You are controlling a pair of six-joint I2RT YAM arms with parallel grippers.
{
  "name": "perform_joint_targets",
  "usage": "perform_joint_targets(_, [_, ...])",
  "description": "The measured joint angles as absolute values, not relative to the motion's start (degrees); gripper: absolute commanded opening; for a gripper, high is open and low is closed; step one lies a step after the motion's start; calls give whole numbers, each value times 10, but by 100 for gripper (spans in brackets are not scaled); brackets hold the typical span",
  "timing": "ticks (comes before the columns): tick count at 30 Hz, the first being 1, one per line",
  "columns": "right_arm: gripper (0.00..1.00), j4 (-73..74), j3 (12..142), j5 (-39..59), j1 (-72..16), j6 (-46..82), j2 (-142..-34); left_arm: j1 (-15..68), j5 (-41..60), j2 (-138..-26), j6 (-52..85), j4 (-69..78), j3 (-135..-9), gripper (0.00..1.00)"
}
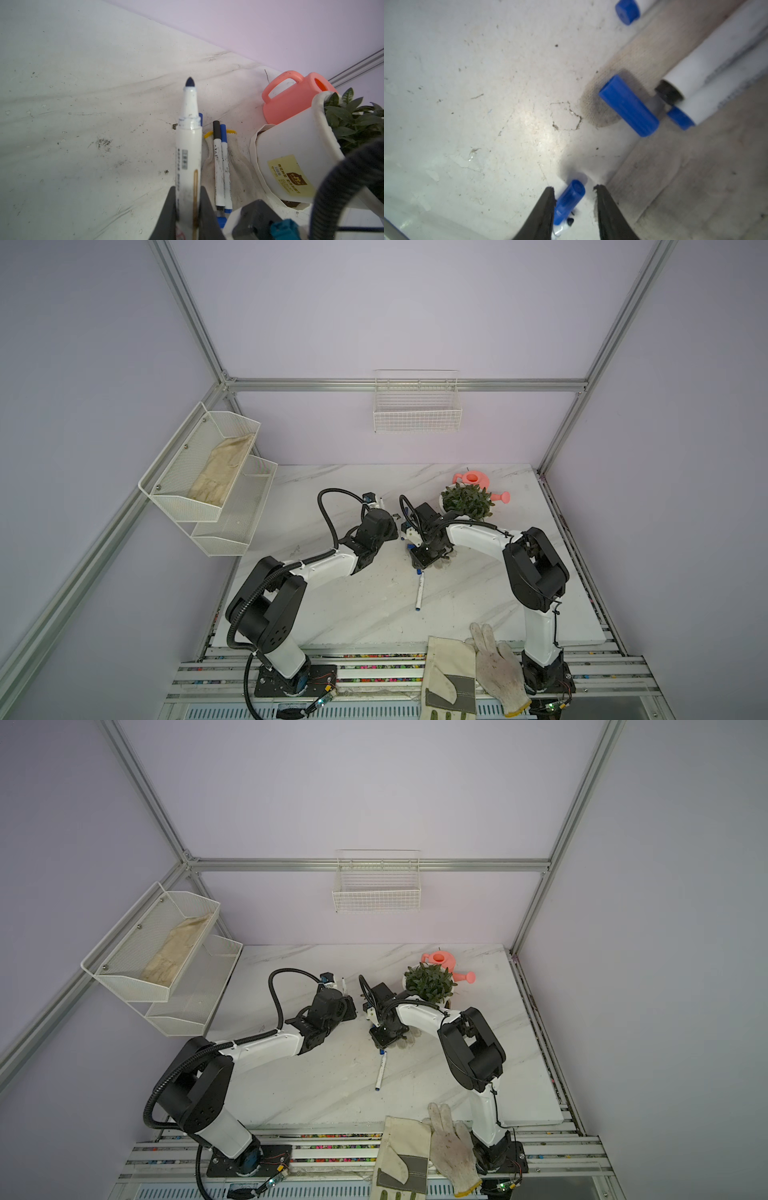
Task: Insert the pens into the pen caps
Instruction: 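Close the right gripper on the blue cap and lift it, then raise the blue cap with the right gripper above the left-held marker tip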
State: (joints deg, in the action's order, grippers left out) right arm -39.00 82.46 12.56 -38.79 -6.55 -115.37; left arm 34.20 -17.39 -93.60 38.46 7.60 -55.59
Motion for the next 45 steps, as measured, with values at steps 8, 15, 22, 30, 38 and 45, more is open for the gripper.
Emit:
perform_joint_targets(8, [33,-425,854,76,-415,-65,-1175,342,-176,-923,384,76,-556,0])
perform_joint_targets(15, [16,-435,865,43,-425,-68,-1183,342,-176,-923,384,76,-556,0])
perform_joint_targets(22, [1,-430,866,25,-428,-70,-1182,342,-172,-923,383,76,-556,0])
perform_joint_targets(30, [0,-378,880,66,-383,-52,-1159,343,-131,-939,374,77,-557,0])
perform_joint_targets(38, [0,-211,851,187,-245,23,-1000,353,-36,-965,334,102,-558,0])
perform_joint_targets(45, [0,-83,829,298,-208,88,-944,369,60,-984,273,127,-558,0])
